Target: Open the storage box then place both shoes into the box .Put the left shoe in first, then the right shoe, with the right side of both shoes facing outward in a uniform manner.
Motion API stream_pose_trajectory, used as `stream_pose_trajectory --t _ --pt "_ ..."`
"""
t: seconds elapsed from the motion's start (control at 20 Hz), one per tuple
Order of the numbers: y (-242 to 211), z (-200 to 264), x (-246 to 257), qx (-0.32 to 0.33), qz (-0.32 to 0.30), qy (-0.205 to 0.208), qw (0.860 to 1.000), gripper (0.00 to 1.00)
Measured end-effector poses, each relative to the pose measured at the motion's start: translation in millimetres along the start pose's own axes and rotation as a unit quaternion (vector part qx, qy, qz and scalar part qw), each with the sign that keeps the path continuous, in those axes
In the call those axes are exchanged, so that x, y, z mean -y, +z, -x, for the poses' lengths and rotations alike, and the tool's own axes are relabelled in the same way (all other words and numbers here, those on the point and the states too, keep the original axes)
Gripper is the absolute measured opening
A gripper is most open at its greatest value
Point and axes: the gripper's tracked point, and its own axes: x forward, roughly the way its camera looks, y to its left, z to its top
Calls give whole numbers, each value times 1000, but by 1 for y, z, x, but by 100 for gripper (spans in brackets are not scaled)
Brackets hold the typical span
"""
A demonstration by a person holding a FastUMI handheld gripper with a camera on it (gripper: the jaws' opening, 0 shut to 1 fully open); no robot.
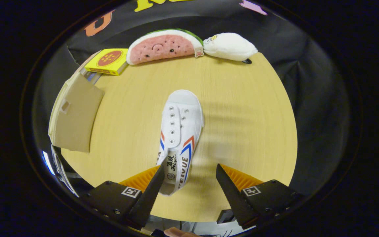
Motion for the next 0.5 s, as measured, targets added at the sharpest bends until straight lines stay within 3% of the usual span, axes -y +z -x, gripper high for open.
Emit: stream_pose_trajectory --t 0.15,0.5 --pt "-1 -20 18 -16 21 -56 998 97" --pt "12 -37 18 -17 -11 -51 998 93"
